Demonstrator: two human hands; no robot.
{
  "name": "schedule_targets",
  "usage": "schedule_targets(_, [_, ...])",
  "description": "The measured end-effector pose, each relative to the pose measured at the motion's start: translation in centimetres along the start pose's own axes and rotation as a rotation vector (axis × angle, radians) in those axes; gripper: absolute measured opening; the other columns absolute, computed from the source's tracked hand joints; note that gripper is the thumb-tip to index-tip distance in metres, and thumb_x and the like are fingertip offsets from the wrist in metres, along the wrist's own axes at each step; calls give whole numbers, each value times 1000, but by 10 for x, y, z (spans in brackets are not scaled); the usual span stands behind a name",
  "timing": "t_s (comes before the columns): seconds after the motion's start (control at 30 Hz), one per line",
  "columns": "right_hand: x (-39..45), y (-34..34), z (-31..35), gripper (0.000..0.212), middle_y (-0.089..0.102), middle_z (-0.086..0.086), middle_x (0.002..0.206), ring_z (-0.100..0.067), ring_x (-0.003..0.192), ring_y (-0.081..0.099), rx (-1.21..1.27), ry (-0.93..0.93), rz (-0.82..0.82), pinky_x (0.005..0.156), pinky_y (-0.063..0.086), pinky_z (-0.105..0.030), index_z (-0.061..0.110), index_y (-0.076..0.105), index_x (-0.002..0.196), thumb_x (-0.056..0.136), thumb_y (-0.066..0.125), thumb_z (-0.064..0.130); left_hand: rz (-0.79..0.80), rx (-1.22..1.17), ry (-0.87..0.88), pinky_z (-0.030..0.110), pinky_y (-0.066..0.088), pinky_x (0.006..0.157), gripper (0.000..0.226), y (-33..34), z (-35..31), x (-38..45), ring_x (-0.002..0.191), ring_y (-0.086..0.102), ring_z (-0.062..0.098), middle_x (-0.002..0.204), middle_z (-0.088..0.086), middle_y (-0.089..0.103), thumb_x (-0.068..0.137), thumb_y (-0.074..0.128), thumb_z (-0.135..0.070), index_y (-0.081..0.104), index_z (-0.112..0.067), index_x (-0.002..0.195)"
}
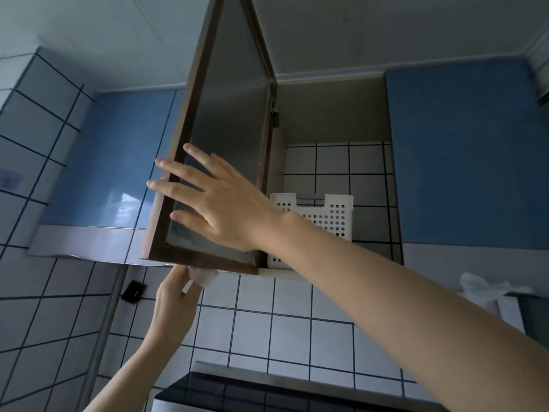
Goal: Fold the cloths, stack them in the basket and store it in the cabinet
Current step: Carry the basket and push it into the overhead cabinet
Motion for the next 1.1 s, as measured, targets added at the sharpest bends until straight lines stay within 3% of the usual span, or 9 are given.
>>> schedule_targets(0.13, [-8, -11, 0, 42, 42, -1, 146, -31, 141, 22, -29, 29, -119, 113, 21, -45, 24, 51, 133, 98, 39, 43, -1, -80, -1, 28, 46, 80, 46, 8, -1, -3, 93, 63, 11, 97, -3, 66, 84, 51, 14, 52, -23, 111])
schedule_targets(0.23, [-27, -25, -7, 38, 49, -5, 139, -30, 136, 32, 5, 54, -206, 108, 29, -43, 19, 57, 126, 97, 42, 38, -24, -18, 12, 28, 44, 73, 33, 17, -8, -8, 83, 58, 4, 84, -10, 61, 83, 58, 8, 52, -19, 103])
schedule_targets(0.4, [-88, -48, -35, 33, 54, -14, 129, -35, 129, 39, 38, 134, -285, 104, 34, -47, 7, 63, 111, 95, 43, 27, -11, 36, 88, 24, 46, 66, 26, 47, -30, -18, 87, 59, -4, 94, -25, 64, 80, 66, -46, 50, -36, 98])
schedule_targets(0.53, [-148, -53, -68, 29, 53, -17, 128, -34, 129, 40, -5, 221, -282, 103, 33, -48, 3, 63, 105, 94, 42, 20, -3, 198, 193, 19, 39, 64, 28, 82, -44, -24, 74, 59, 2, 93, -34, 58, 83, 69, -29, 52, -31, 105])
schedule_targets(0.67, [-207, -53, -100, 29, 53, -16, 123, -27, 121, 46, 16, 359, -290, 100, 37, -40, 1, 62, 99, 95, 40, 19, 32, 327, 287, 18, 37, 67, 35, 124, -53, -26, 81, 59, 5, 92, -29, 61, 83, 69, -27, 49, -33, 111])
schedule_targets(0.8, [-259, -31, -135, 30, 51, -13, 120, -22, 109, 52, 78, 511, -292, 90, 40, -25, -1, 60, 98, 95, 37, 17, 58, 496, 473, 23, 42, 67, 15, 172, -62, -29, 69, 62, 13, 78, -12, 66, 82, 70, -23, 57, -24, 89])
schedule_targets(0.93, [-305, 9, -166, 38, 49, -9, 131, -24, 119, 51, 13, 640, -189, 97, 40, -28, 1, 56, 118, 94, 36, 24, 149, 699, 564, 29, 41, 59, 26, 220, -55, -29, 58, 55, 17, 62, -8, 54, 65, 72, -5, 53, -21, 73])
schedule_targets(1.03, [-329, 36, -181, 41, 50, -13, 135, -31, 123, 49, -147, 634, -104, 101, 42, -42, -1, 56, 123, 91, 41, 20, 109, 809, 649, 30, 40, 54, 34, 243, -54, -30, 51, 49, 21, 58, -4, 48, 53, 55, 11, 52, -17, 70])
schedule_targets(1.1, [-340, 49, -187, 42, 50, -13, 137, -32, 126, 46, -193, 643, -86, 103, 40, -45, 0, 55, 127, 90, 45, 18, 70, 826, 679, 30, 39, 55, 37, 253, -52, -30, 50, 47, 23, 60, -1, 47, 62, 31, 11, 54, -15, 71])
Point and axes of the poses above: each hand's wrist, its own x-axis towards the middle knuckle, its own y-axis out of the palm, z = x × y, the point moved 5 cm from there along x, towards the middle knuckle
